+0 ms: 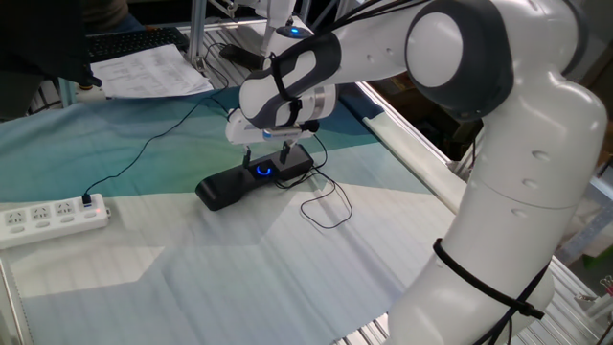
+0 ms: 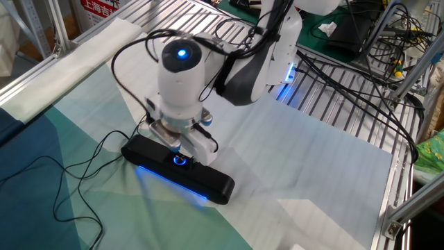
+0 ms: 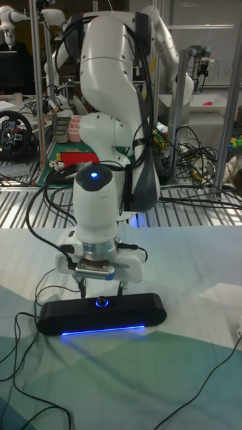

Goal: Turn the knob to increase the volume of the speaker

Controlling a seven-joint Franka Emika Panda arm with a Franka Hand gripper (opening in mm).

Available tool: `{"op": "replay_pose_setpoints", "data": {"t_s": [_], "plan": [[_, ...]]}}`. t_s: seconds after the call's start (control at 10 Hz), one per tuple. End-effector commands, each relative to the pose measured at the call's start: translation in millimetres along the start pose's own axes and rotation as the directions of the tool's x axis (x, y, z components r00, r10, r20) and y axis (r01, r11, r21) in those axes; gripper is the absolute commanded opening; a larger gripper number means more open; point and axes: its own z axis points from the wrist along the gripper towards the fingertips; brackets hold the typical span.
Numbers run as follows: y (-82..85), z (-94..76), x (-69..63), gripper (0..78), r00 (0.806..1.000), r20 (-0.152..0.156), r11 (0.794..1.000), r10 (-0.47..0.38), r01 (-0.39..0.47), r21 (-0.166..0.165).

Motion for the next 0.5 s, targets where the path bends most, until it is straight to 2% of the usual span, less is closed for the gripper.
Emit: {"op": "replay_pose_setpoints", "data": {"t_s": [0.1,0.5], "plan": [[0.5,-1.3,-0.6,77.4,0.999,0.006,0.999,-0.047,0.047,-0.004],[1.5,0.1,-0.1,77.4,0.995,0.0,0.995,-0.104,0.104,-0.006]]}}
